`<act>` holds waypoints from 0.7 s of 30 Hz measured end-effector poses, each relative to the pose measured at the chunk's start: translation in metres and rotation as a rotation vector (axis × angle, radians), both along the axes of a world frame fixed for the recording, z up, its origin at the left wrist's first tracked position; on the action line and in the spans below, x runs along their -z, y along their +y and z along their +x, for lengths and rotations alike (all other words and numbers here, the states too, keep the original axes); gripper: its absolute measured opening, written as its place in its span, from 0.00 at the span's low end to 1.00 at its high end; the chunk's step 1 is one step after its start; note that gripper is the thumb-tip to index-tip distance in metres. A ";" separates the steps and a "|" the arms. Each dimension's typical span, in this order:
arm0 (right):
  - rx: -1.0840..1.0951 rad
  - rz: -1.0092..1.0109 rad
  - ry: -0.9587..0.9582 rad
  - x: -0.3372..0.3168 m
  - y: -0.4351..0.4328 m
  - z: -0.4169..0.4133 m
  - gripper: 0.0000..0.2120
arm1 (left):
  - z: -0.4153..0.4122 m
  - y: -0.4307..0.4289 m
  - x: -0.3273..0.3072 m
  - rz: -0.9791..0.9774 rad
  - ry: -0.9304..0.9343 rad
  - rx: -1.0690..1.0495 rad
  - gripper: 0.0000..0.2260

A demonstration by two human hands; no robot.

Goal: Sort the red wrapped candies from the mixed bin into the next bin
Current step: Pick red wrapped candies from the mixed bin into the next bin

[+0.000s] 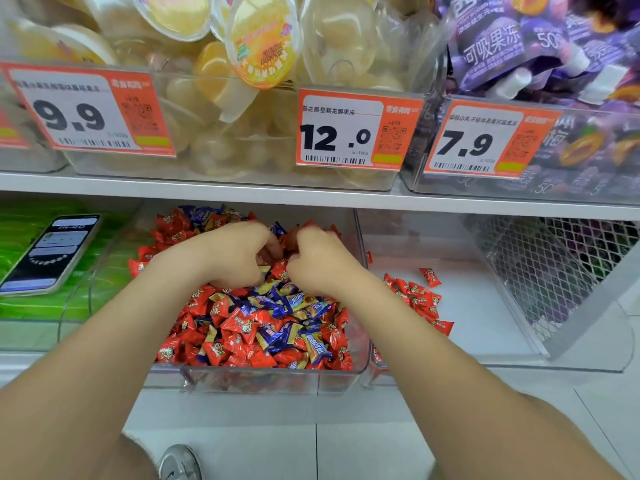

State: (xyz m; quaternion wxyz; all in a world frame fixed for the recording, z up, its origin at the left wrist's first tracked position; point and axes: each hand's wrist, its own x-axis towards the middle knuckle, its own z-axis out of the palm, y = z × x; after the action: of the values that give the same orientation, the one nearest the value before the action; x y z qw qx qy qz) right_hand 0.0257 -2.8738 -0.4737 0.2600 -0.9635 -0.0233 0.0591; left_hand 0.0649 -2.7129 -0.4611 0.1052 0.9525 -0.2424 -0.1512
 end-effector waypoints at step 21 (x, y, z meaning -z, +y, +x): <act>-0.256 -0.107 0.161 0.001 -0.004 -0.006 0.27 | -0.002 0.003 0.004 -0.076 0.074 0.003 0.19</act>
State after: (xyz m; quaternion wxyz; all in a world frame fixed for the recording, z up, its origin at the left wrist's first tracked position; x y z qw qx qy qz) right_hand 0.0193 -2.8779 -0.4752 0.1997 -0.9573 -0.1217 0.1699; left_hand 0.0629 -2.7094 -0.4653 0.1501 0.9411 -0.2456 -0.1772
